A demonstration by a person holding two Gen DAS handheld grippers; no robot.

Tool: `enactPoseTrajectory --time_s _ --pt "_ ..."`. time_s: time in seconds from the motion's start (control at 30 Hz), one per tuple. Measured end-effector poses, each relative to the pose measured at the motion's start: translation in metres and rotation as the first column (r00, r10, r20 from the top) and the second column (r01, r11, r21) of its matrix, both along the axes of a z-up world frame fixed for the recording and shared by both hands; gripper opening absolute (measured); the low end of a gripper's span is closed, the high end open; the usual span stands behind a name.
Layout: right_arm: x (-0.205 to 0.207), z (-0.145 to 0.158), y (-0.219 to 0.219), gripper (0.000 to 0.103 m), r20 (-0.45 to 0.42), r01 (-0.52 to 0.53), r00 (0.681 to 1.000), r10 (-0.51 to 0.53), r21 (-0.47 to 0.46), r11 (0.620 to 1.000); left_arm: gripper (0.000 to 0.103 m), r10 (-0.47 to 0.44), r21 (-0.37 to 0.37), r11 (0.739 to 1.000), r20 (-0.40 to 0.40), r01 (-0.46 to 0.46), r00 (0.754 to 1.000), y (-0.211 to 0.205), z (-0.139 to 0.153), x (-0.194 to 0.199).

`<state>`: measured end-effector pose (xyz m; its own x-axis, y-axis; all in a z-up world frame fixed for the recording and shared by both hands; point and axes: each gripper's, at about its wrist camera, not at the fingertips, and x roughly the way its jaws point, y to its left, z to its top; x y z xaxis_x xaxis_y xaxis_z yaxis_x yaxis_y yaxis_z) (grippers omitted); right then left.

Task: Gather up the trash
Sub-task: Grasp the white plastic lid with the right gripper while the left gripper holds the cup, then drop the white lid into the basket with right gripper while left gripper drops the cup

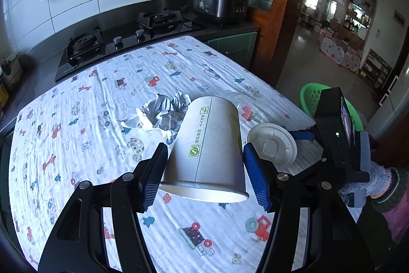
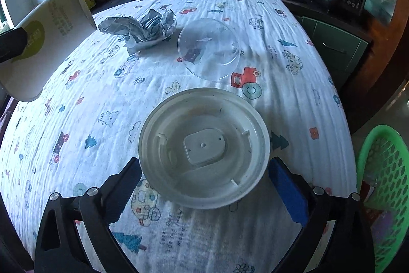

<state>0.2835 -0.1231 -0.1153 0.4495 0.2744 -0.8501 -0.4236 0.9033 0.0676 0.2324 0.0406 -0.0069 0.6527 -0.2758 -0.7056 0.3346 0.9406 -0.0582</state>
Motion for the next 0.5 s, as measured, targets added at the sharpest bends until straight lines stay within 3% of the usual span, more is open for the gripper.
enactPoseTrajectory --time_s 0.13,0.17,0.5 --pt "0.005 0.001 0.003 0.095 0.013 0.010 1.000 -0.010 0.012 1.000 0.060 0.000 -0.004 1.000 -0.008 0.000 1.000 -0.001 -0.003 0.001" --pt "0.006 0.002 0.002 0.090 0.021 0.020 1.000 -0.020 0.018 1.000 0.060 -0.001 -0.003 1.000 -0.008 0.001 1.000 -0.001 -0.003 0.001" --pt "-0.016 0.027 -0.023 0.090 0.094 0.071 0.993 -0.075 0.052 0.996 0.060 -0.034 -0.013 0.999 -0.007 0.033 0.999 -0.019 0.000 -0.002"
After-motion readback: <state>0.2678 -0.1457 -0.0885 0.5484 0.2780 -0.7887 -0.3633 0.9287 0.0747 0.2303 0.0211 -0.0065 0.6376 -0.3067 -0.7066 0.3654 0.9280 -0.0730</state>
